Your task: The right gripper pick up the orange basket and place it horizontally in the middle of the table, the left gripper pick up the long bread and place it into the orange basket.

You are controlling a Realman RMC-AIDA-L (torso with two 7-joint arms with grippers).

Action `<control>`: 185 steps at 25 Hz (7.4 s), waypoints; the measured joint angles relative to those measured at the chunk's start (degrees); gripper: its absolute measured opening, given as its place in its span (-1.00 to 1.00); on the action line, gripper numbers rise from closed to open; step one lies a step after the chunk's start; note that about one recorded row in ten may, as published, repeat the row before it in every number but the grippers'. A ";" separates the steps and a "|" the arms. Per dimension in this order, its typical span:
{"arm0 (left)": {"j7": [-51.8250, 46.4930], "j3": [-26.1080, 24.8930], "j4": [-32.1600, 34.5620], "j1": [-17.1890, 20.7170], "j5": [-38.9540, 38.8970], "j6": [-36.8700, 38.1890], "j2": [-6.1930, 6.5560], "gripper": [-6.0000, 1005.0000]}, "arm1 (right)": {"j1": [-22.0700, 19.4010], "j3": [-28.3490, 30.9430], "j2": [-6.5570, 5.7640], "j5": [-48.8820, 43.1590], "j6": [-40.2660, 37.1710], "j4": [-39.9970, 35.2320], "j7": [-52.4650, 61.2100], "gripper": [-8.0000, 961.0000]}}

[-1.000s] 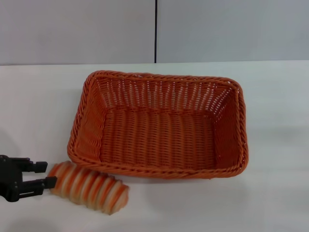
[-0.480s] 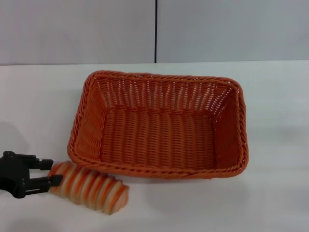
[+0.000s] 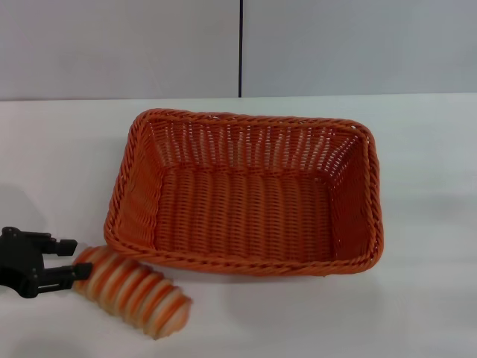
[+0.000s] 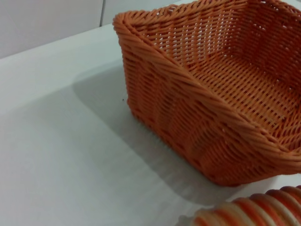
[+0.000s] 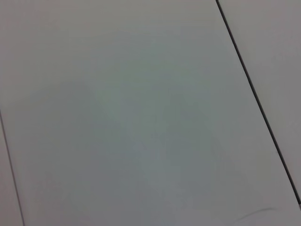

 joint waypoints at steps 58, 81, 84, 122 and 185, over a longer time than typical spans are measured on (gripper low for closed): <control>-3.76 0.85 12.95 1.75 5.65 0.66 0.18 -0.77 | 0.97 0.09 0.09 0.45 -0.31 0.00 0.00 0.14; -8.04 -2.23 22.75 -7.46 10.49 20.80 2.68 -0.82 | 0.67 0.26 -0.01 0.17 0.27 -0.08 0.01 0.14; -8.71 -0.48 23.27 -7.38 9.66 20.92 2.60 -0.82 | 0.62 0.27 -0.01 0.13 0.28 -0.11 0.00 0.14; -19.85 10.82 23.33 0.26 -28.94 -0.94 -0.17 -0.81 | 1.18 0.26 -0.12 -0.01 0.27 -0.04 0.00 0.14; 63.41 -25.34 -56.47 14.31 -50.26 11.47 0.02 0.62 | 6.79 16.61 -0.30 0.52 -0.21 5.39 -10.59 0.14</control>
